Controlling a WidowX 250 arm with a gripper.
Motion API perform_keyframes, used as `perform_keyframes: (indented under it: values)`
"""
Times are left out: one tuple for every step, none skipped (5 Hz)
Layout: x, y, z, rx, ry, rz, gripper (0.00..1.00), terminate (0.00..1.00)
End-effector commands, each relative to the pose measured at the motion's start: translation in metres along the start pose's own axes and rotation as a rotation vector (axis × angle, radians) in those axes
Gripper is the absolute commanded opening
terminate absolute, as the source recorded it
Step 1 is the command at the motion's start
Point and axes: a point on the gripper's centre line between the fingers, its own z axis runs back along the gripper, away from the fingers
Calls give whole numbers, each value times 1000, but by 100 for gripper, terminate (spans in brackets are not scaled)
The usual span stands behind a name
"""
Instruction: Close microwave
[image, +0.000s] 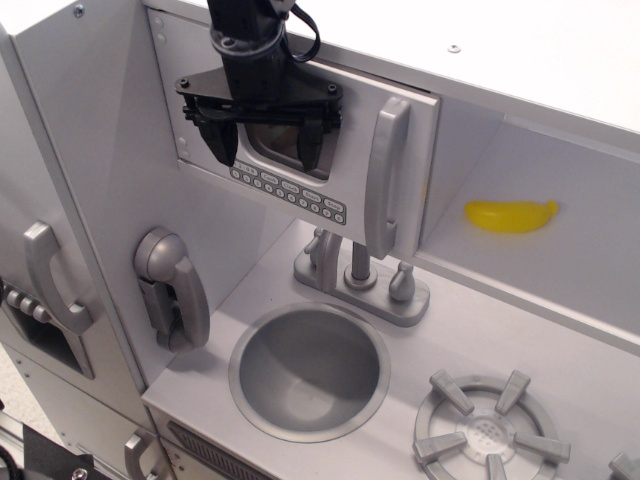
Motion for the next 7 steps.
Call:
perform_keyframes:
  values:
    - [14,6,13,-34,-100,19,100,0]
    - [-1,15,15,-36,-23,-10,100,0]
    - [-43,38,17,-9,70,-84,100,0]
    - [-84,64,23,17,145,-152,100,0]
    - [-100,72,24,43,192,-145,100,0]
    - [-100,72,24,43,192,-145,100,0]
    - [-100,72,24,43,192,-145,100,100]
